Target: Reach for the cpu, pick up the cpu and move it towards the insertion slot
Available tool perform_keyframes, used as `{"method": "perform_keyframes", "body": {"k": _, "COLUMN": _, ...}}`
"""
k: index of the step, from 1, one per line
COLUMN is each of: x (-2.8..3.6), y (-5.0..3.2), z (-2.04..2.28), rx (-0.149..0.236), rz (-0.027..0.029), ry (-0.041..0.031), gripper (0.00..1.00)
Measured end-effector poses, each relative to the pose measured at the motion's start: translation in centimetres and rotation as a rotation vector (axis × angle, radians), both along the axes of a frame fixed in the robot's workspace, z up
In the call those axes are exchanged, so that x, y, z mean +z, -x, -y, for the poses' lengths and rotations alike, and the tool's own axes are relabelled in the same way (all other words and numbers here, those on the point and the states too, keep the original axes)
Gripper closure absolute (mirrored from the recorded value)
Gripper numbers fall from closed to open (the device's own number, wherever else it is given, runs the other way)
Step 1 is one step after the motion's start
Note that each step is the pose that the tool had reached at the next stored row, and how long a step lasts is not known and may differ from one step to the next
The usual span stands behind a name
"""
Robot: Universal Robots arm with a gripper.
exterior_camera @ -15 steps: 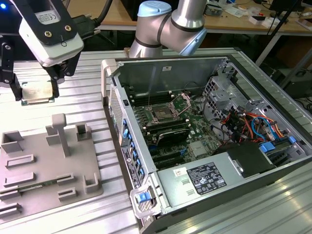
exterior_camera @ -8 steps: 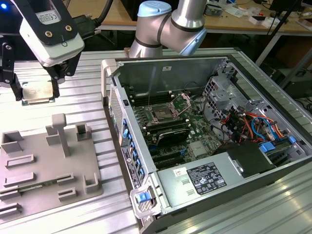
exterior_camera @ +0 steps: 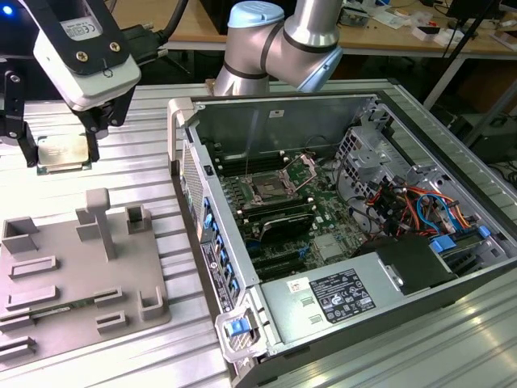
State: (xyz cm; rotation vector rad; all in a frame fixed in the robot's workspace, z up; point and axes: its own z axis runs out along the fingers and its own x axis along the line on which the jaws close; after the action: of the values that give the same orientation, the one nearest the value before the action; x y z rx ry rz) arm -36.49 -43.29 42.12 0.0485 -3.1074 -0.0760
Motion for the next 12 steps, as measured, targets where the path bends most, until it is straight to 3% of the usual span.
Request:
{"method": "perform_keyframes", "body": {"k": 8, "x": 0.07, "y": -0.44, "z": 0.0, "rx": 0.0, "rz": 0.0001, "ry": 0.0, "gripper": 0.45}}
{"method": "perform_keyframes", "body": {"k": 12, "x": 0.44, "y": -0.48, "z": 0.0, "rx": 0.0, "rz": 0.0, "ry": 0.0, "gripper": 0.45}}
